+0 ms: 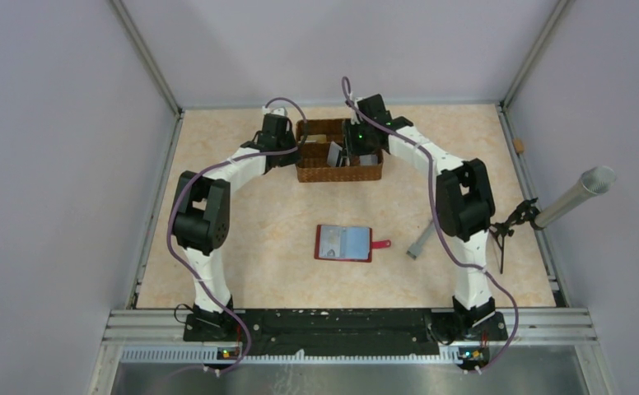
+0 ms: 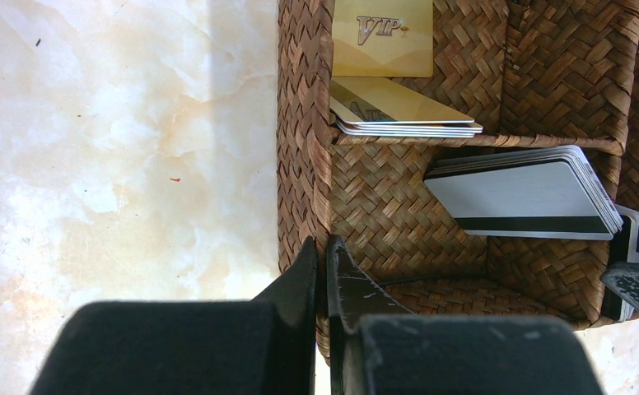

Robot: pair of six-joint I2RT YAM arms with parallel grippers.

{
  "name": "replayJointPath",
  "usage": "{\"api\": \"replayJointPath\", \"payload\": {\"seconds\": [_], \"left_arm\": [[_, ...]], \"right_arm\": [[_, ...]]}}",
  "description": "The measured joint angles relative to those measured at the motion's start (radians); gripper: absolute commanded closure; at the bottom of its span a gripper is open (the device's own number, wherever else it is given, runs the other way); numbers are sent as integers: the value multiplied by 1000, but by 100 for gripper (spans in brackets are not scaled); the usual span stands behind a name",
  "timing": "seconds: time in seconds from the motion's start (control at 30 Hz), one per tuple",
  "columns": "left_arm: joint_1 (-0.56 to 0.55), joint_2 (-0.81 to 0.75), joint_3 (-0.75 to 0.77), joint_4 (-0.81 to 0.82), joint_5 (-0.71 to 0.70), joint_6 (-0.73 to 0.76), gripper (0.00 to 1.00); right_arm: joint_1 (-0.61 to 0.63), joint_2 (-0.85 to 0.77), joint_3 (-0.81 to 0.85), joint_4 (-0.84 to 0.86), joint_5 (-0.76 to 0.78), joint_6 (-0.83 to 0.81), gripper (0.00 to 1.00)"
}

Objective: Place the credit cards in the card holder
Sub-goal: Move the storage box to the center of the board, then pick up the credit card from the storage box.

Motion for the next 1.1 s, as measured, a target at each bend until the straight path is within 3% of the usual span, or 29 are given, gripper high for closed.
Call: {"api": "replayJointPath", "payload": {"seconds": [0.77,1.1], "left_arm": [[0,0,5,-11,-5,0,100],[0,0,5,-12,-9,0,100]], "right_arm": [[0,-11,0,-1,20,12,93],[2,-28,0,-17,58,15,98]]}}
